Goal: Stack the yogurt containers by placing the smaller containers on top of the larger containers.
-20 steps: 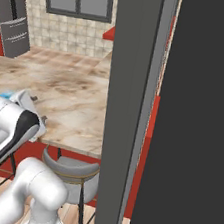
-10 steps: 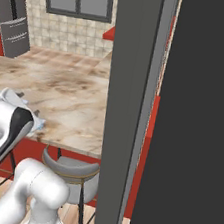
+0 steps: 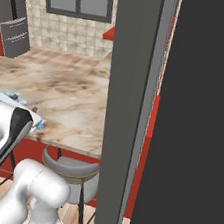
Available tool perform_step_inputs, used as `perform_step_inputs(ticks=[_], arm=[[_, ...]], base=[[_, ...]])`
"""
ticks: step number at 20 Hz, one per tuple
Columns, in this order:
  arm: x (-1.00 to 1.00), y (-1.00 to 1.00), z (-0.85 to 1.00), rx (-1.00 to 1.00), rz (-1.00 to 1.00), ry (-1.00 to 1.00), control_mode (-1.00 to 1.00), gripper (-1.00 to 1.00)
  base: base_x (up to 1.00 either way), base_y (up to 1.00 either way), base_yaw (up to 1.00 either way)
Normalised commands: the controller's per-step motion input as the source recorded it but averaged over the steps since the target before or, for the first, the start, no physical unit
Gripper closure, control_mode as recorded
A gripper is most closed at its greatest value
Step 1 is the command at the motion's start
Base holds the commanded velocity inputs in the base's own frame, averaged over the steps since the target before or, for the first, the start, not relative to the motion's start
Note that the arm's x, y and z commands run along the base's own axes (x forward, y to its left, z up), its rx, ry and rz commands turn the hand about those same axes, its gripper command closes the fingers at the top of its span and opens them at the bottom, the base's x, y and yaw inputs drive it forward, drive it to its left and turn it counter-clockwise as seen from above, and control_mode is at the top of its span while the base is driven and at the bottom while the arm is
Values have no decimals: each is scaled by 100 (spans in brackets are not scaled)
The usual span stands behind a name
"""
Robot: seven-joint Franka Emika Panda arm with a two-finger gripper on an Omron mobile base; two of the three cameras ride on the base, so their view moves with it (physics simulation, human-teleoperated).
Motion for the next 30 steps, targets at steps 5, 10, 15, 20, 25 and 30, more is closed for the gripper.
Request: perform_step_inputs(ticks=[5, 10, 15, 20, 25, 30], arm=[[-65, 4, -30, -4, 0, 31, -100, -100], [-87, 7, -16, 0, 0, 31, -100, -100], [-99, 69, 0, -9, 0, 8, -100, -100], [-100, 81, 0, -21, 0, 0, -100, -100], [-80, 25, -32, -14, 0, 12, -100, -100], [-62, 4, -41, -5, 0, 27, -100, -100]], base=[[0, 0, 0], [0, 0, 0], [0, 0, 0], [0, 0, 0], [0, 0, 0], [0, 0, 0]])
